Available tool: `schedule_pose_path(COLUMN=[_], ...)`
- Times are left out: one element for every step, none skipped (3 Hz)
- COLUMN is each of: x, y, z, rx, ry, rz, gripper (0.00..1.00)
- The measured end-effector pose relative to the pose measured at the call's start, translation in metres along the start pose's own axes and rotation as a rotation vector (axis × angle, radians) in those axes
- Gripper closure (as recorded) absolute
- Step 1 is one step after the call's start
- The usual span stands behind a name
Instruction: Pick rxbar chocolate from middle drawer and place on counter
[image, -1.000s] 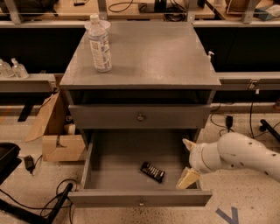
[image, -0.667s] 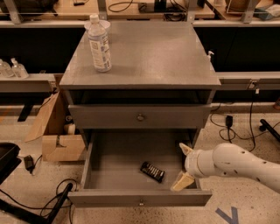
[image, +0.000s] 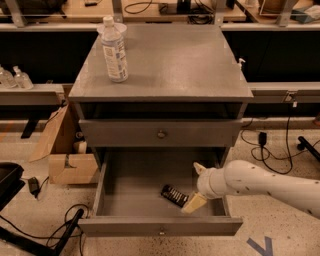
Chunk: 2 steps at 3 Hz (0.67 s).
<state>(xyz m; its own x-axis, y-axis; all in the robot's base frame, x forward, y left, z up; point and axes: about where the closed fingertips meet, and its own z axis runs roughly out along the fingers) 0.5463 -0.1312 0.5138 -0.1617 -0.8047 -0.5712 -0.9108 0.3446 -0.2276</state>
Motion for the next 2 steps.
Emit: schedule_pose_path(x=[-0.003, 0.003], y=[-0.010, -0.020], z=[0.052, 0.092], rx=[0.001, 0.013], ry=[-0.004, 0.011], rz=[0.087, 0.146], gripper=[0.00, 0.00])
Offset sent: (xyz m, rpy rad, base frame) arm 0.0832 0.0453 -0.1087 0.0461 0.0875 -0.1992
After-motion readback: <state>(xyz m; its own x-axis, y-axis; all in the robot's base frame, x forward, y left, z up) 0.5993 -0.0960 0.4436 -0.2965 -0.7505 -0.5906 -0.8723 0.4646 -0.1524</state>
